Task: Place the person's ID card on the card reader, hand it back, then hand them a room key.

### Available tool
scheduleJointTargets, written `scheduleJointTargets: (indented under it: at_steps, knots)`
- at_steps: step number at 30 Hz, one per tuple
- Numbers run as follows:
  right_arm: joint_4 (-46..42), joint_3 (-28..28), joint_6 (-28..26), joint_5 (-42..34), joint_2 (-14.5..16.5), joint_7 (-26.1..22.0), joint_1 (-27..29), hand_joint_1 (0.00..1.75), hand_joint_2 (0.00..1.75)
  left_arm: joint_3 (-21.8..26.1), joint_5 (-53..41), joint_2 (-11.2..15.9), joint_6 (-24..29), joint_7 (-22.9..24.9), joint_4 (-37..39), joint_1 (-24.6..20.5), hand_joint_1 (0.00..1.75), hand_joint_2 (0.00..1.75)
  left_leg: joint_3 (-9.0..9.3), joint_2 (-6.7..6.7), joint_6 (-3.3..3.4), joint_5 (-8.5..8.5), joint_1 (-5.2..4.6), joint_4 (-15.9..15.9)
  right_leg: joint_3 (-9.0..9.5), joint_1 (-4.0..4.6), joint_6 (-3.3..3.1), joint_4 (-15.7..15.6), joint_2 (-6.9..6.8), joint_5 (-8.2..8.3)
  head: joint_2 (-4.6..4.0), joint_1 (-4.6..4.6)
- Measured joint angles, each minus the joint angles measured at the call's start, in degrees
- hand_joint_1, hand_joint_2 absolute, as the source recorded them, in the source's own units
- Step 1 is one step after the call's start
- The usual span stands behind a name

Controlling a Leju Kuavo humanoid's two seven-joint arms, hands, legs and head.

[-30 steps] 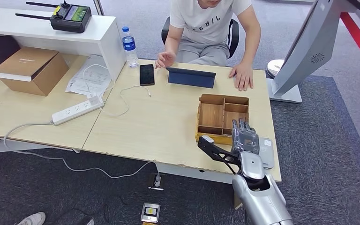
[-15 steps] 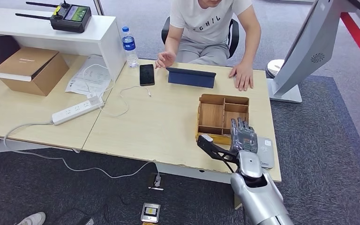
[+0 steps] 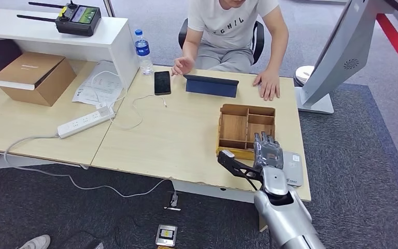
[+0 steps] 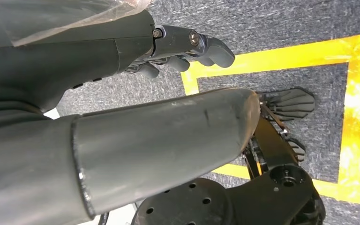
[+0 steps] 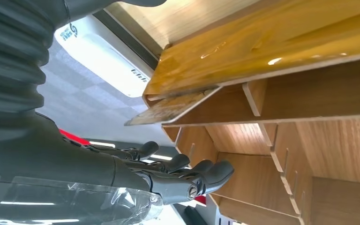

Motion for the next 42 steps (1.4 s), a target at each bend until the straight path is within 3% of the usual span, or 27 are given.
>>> scheduleJointTargets:
  at_steps: [12, 13, 16, 17, 42]
  knots:
    - [1.3, 0.0, -0.4, 0.1, 0.5, -0.7, -1.0, 0.0, 1.75, -0.3, 0.1, -0.1, -0.1, -0.5, 0.0, 0.0, 0.0, 0.0, 0.0, 0.0, 0.0, 0.0, 0.0, 0.0, -0.01, 0.0, 0.0, 0.0, 0.0, 0.0, 0.0, -0.01]
    - [1.3, 0.0, -0.4, 0.1, 0.5, -0.7, -1.0, 0.15, 1.75, -0.3, 0.1, -0.1, -0.1, -0.5, 0.0, 0.0, 0.0, 0.0, 0.0, 0.01, 0.0, 0.0, 0.0, 0.0, -0.01, 0.0, 0.0, 0.0, 0.0, 0.0, 0.0, -0.01]
    - [1.3, 0.0, -0.4, 0.2, 0.4, -0.4, -1.0, 1.45, 1.75, -0.4, 0.1, -0.1, -0.1, -0.5, 0.0, 0.0, 0.0, 0.0, 0.0, 0.0, 0.0, 0.0, 0.0, 0.0, -0.01, 0.0, 0.0, 0.0, 0.0, 0.0, 0.0, -0.01]
    - [1.4, 0.0, -0.4, 0.2, 0.4, -0.3, -1.0, 1.73, 1.75, -0.4, 0.1, -0.1, -0.1, -0.5, 0.0, 0.0, 0.0, 0.0, 0.0, 0.0, 0.0, 0.0, 0.0, 0.0, -0.01, 0.0, 0.0, 0.0, 0.0, 0.0, 0.0, -0.01]
    - [0.7, 0.0, 1.3, 0.2, 0.2, 0.2, -1.4, 1.75, 1.75, -0.7, 0.1, 0.1, -0.9, 0.0, 0.1, 0.0, 0.0, 0.0, 0.03, 0.01, 0.0, 0.0, 0.0, 0.0, 0.01, 0.0, 0.0, 0.0, 0.0, 0.0, 0.0, 0.0]
